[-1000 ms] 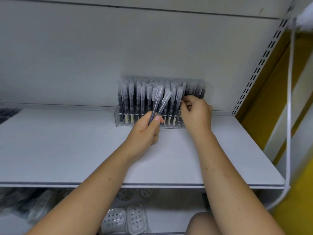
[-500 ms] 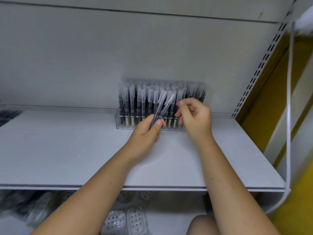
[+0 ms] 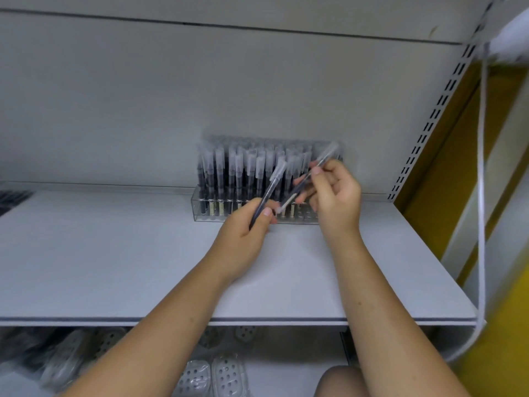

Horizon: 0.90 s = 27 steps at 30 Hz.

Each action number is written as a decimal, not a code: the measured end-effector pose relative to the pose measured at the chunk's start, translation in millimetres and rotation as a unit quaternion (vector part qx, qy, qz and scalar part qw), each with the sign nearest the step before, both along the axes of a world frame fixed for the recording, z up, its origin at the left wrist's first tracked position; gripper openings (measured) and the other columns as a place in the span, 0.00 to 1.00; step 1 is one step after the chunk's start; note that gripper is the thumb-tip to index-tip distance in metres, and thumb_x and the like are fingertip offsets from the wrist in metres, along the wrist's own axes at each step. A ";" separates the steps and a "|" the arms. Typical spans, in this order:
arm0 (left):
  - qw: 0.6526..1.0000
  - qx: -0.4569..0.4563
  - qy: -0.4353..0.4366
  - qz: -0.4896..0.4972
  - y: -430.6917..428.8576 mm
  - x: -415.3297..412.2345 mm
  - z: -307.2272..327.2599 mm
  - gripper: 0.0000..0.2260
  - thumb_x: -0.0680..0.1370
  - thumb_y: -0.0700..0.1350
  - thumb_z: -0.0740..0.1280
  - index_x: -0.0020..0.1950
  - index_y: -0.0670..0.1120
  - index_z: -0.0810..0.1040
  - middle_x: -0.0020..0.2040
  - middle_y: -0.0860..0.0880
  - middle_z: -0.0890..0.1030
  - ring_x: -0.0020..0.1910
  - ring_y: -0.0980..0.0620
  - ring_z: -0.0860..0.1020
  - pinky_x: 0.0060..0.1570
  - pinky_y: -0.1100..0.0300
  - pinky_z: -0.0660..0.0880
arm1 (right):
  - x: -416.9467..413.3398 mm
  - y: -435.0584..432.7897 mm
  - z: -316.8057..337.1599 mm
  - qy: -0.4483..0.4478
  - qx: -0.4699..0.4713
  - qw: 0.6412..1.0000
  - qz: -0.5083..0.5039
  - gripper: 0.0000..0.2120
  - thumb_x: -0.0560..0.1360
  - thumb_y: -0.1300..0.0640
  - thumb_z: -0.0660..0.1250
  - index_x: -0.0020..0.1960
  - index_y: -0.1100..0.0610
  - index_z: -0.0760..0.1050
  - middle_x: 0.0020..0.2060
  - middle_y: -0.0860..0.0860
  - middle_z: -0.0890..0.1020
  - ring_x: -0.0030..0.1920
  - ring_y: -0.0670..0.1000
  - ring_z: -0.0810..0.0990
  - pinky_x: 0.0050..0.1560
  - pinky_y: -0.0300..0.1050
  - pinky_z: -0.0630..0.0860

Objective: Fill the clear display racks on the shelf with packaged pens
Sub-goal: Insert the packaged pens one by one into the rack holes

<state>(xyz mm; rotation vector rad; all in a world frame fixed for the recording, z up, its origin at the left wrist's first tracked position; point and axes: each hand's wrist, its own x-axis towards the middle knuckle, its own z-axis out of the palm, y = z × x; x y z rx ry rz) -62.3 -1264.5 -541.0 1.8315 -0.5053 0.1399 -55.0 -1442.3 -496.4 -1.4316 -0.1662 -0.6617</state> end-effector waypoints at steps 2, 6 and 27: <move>0.999 0.019 -0.021 0.018 -0.9 -4.8 2.5 0.10 0.87 0.47 0.60 0.61 0.53 0.80 0.49 0.57 0.83 0.50 0.62 0.80 0.52 0.66 0.74 | 4.1 -7.2 -1.8 -0.044 0.019 0.996 -0.079 0.03 0.84 0.64 0.62 0.54 0.61 0.75 0.38 0.57 0.82 0.32 0.52 0.79 0.31 0.38 0.73; 0.996 0.057 -0.055 0.044 -1.9 -7.7 3.6 0.10 0.87 0.50 0.60 0.63 0.53 0.79 0.52 0.59 0.83 0.54 0.60 0.80 0.53 0.62 0.75 | 12.6 -16.3 -9.9 -0.089 -0.038 0.977 -0.189 0.06 0.85 0.61 0.61 0.60 0.61 0.74 0.45 0.57 0.81 0.43 0.60 0.82 0.41 0.46 0.80; 0.997 0.037 -0.034 0.064 -2.6 -6.4 4.6 0.09 0.87 0.48 0.60 0.60 0.53 0.79 0.49 0.58 0.83 0.52 0.62 0.79 0.49 0.70 0.72 | 32.6 -13.5 -29.0 0.027 -0.258 0.948 -0.185 0.07 0.79 0.48 0.67 0.53 0.50 0.78 0.37 0.42 0.79 0.39 0.49 0.80 0.43 0.54 0.81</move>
